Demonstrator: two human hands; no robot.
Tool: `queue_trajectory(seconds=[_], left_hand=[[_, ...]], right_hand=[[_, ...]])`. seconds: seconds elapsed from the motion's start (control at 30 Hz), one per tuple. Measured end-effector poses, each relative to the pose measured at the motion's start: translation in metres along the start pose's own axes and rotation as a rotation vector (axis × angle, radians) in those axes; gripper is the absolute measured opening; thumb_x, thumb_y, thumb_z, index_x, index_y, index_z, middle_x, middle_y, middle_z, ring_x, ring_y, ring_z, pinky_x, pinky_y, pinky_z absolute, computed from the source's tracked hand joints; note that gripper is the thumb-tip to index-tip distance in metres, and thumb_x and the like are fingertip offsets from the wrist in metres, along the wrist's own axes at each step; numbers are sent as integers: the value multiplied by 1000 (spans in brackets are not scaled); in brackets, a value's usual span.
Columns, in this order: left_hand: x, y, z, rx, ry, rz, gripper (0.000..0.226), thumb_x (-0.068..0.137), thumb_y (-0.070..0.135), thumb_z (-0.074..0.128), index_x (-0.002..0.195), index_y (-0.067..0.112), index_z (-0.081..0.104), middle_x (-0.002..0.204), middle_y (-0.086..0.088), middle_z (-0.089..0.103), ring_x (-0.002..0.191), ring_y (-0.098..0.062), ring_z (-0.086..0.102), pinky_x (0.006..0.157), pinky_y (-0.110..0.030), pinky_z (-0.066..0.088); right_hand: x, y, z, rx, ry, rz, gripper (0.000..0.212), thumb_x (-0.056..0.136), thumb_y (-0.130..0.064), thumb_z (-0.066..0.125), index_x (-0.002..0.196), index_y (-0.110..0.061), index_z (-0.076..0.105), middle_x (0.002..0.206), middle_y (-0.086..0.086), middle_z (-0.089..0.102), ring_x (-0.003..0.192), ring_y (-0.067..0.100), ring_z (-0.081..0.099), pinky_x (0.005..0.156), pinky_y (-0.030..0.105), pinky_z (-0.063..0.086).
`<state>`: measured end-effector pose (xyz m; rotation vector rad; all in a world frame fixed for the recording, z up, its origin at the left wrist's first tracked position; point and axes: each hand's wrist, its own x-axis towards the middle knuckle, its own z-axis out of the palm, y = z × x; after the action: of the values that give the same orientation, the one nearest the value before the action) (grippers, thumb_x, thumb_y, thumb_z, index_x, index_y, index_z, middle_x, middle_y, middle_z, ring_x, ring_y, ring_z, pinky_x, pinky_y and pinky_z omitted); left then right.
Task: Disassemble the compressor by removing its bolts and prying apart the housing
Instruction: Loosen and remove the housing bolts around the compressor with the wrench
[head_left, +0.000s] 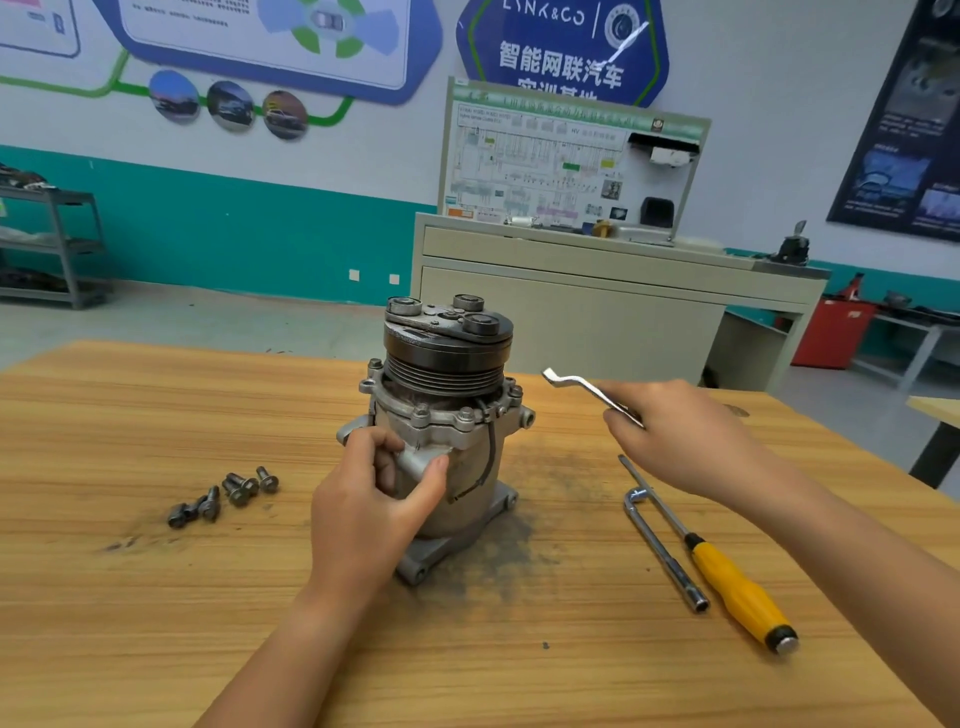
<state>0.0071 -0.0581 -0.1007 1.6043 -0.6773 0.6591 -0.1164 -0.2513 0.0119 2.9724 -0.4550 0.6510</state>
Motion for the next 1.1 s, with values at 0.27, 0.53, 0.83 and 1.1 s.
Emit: queue_trajectory(seconds=[0.27,0.53,0.83,1.1], left_hand=[[1,2,-4,116,-26,-37,34,70,45,67,69,21,43,46,10,36,41,-7,37,43,-29,31],[2,-1,-5,35,-55,-9,35,69,50,62,66,23,40,44,11,34,50,-11,44,44,-24,30],[1,-6,-2,-41,-49,-22,34,72,41,68,68,20,42,42,10,35,45,-9,39,44,-20,29],[1,-5,0,-88,-70,-46,32,72,46,64,70,24,41,51,10,46,43,-7,37,44,-16,27]], right_hand=[[10,-21,1,-310,115,-97,38,95,-22,36,131,-33,46,71,-3,52,64,19,54,46,23,33],[17,-43,-10,-636,-49,-190,28,92,-7,42,117,-15,52,59,-1,31,47,15,30,40,24,19],[29,-35,-28,-520,-253,-238,36,88,-29,41,119,-16,55,72,0,48,68,21,51,54,26,37],[52,-25,-11,-671,-353,-125,16,88,-4,39,76,-8,48,64,0,39,51,13,38,43,23,27]])
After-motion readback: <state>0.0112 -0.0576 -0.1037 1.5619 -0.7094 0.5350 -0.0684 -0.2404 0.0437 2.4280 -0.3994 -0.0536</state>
